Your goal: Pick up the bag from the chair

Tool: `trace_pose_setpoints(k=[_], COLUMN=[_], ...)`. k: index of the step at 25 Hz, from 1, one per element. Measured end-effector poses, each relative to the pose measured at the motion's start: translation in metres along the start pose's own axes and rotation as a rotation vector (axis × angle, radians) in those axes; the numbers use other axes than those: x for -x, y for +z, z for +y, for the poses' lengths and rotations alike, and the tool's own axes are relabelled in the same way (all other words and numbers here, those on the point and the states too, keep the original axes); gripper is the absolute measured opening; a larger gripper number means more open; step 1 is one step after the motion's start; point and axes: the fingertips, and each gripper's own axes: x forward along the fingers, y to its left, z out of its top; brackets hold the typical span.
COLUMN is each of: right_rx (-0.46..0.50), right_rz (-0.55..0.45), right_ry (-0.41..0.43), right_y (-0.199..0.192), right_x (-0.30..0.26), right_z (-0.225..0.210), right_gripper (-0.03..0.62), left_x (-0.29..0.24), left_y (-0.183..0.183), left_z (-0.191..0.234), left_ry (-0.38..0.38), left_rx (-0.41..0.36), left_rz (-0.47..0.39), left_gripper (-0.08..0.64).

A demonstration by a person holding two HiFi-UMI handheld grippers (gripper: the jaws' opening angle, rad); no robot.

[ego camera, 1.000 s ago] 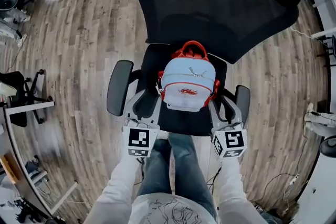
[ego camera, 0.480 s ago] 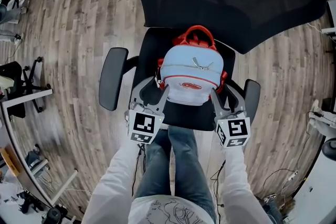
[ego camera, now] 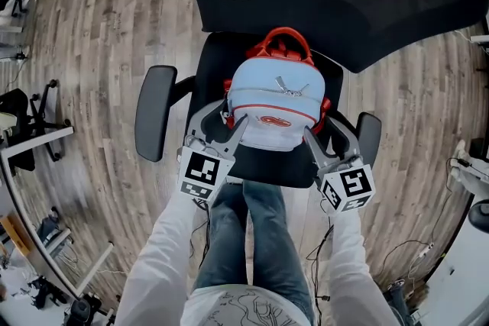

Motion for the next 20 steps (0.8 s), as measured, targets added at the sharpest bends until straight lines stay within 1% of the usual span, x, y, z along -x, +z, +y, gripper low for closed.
trace_pose_setpoints(k=[4, 7, 9, 10, 12, 15, 18, 20], right_rx=[-0.002, -0.013, -0.017, -0.013, -0.004, -0.006, 0.005, 0.016], right_rz=[0.007, 0.008, 0.005, 0.003, 0.002, 0.002, 0.006, 0.01], right_ry=[0.025, 0.052, 0.07, 0.078, 0.088, 0.094, 0.101, 0.109], right_y=[-0.001, -0.002, -0.002, -0.002, -0.001, -0.001, -0.001, -0.001], right_x=[-0.004, -0.005, -0.005, -0.005, -0.006, -0.008, -0.008, -0.008], right_z=[0.0, 0.0, 0.001, 0.001, 0.002, 0.003, 0.004, 0.005], right_gripper=[0.196, 0.195, 0.192, 0.189, 0.18, 0.175, 0.166, 0.154], left_x=[0.001, 0.001, 0.001, 0.001, -0.002, -0.005, -0.007, -0.007], left_y=[0.0, 0.002, 0.002, 0.002, -0.001, -0.007, -0.005, -0.004], left_z=[0.001, -0.005, -0.011, -0.013, -0.011, -0.005, -0.006, -0.009], left_ry=[-0.05, -0.111, -0.148, -0.151, -0.136, -0.116, -0.122, -0.139], left_rx=[0.018, 0.037, 0.036, 0.029, 0.022, 0.054, 0.061, 0.056], left_rz=[-0.013, -0.018, -0.018, -0.015, -0.006, 0.006, -0.009, -0.009], left_gripper=[0.196, 0.196, 0.216, 0.23, 0.232, 0.238, 0.238, 0.225])
